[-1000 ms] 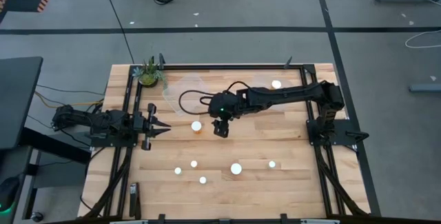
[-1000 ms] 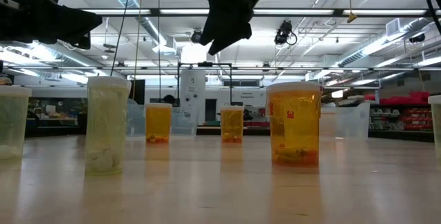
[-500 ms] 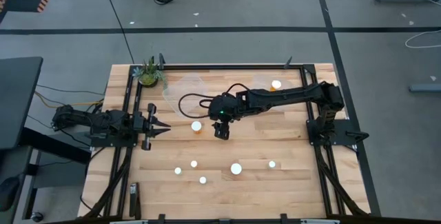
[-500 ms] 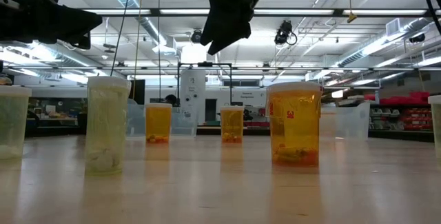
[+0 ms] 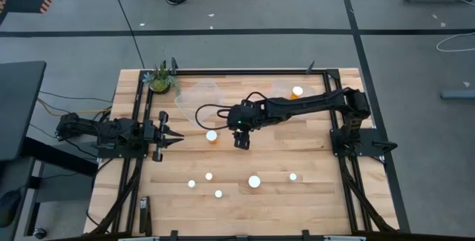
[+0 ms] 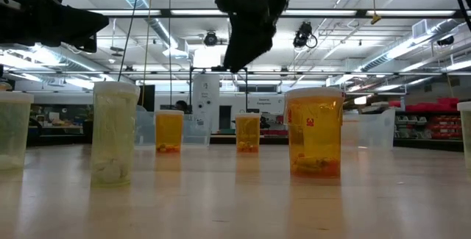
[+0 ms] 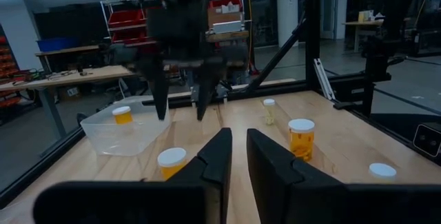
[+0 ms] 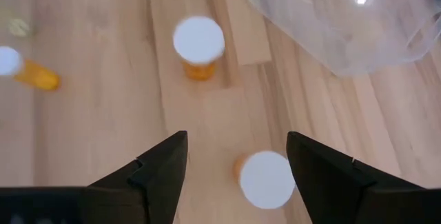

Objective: Pick and place medicine bottles into bin by pill shape (circle, oval)
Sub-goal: Put the big orange pill bottle into the right transparent bin

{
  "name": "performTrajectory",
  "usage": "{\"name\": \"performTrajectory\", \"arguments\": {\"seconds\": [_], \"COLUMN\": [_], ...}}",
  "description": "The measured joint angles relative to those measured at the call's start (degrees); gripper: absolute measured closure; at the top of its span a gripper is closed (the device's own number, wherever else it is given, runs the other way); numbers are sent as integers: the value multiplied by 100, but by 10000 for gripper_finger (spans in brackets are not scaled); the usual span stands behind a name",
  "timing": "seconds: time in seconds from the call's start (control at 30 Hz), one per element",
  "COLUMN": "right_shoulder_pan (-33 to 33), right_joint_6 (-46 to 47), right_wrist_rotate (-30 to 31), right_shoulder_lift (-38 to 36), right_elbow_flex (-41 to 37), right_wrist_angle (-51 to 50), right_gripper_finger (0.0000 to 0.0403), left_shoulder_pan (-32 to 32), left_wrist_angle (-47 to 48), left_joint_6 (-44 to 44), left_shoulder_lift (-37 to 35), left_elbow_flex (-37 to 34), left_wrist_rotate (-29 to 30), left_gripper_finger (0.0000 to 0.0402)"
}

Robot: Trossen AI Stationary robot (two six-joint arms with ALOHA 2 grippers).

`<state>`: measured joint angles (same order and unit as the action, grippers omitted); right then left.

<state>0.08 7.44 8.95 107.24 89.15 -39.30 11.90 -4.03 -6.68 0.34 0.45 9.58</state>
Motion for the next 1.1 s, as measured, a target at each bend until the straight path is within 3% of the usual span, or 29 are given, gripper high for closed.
{"name": "performTrajectory", "arguments": {"seconds": [0.27,0.6,1.1], "right_shoulder_pan": [-302,-473,-521], "right_joint_6": [-332,-421,-363], "right_wrist_rotate": [4,-37,-348], "right_shoulder_lift": [13,2,332], "right_elbow_flex": [-560,-610,-613], "right_wrist_angle": [279,388,534], "right_gripper_finger": [140,72,70], "left_shoulder_pan": [0,2,2], "left_wrist_angle": [2,1,-7], "left_joint_6": [0,-2,-2], "left_shoulder_lift": [0,2,2], "left_elbow_flex": [-2,0,-1], "left_wrist_rotate": [2,2,2], "left_gripper_finger": [340,349,340]}}
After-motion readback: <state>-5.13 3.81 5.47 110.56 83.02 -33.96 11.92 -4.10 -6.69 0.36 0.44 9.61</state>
